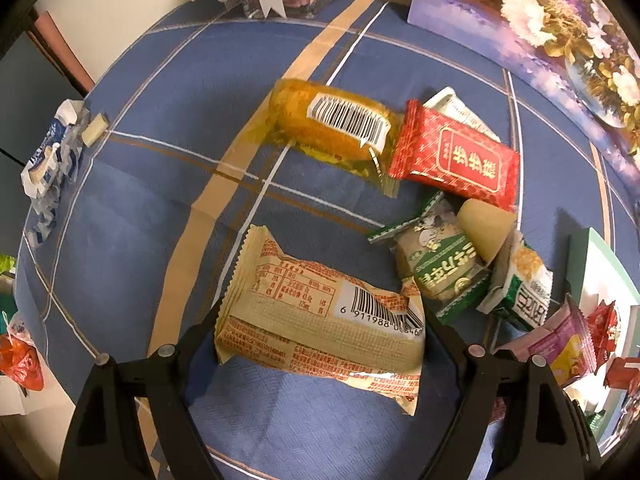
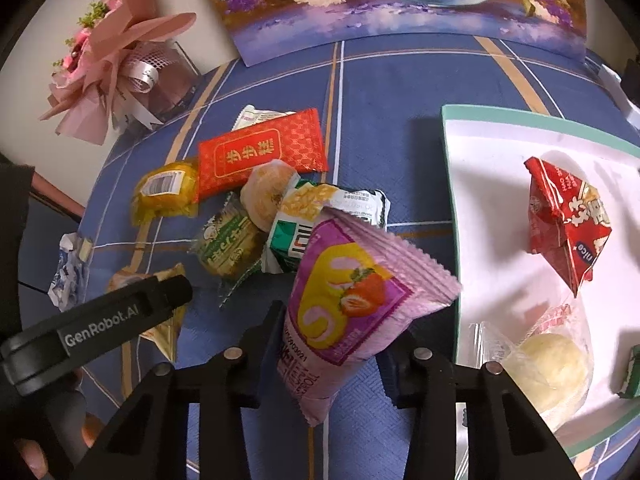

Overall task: Organize snacks
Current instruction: 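Carry both held packs over the white tray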

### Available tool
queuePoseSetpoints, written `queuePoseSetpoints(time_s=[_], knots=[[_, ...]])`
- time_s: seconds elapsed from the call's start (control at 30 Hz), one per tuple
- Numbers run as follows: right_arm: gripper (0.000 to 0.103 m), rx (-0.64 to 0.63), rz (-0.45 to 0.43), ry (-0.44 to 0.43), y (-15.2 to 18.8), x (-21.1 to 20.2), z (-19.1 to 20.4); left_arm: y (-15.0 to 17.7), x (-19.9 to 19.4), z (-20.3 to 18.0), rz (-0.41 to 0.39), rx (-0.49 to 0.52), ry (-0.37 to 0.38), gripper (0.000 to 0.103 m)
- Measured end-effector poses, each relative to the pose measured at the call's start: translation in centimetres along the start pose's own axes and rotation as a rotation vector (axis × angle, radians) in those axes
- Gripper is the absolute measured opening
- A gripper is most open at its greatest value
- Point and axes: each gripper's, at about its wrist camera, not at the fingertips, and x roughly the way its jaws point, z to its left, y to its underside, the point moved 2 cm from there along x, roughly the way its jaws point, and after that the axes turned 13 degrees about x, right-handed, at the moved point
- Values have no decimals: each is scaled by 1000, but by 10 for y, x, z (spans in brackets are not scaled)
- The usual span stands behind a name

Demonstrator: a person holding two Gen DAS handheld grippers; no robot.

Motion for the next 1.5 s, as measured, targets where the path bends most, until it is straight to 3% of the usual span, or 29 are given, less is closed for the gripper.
queuePoseSetpoints(time_s=[0.37,0.57,1.07,1.3,1.5], knots=[[43,-19,-47,-53,-6,-36,3,-6,-30,-26,-53,16,6,87],[43,-15,-83,-40,-13,-56,-10,-6,-44,-54,-76,35,29,87],[43,178,-202,6,-50,-110,-104,-3,-72,-141,-161,172,72,87],[43,268,-235,88,-67,-118,-158,-8,-58,-185,-170,266,63,87],[43,320,-211,85,-74,-110,-180,-13,-40,-215,-165,317,46,87]])
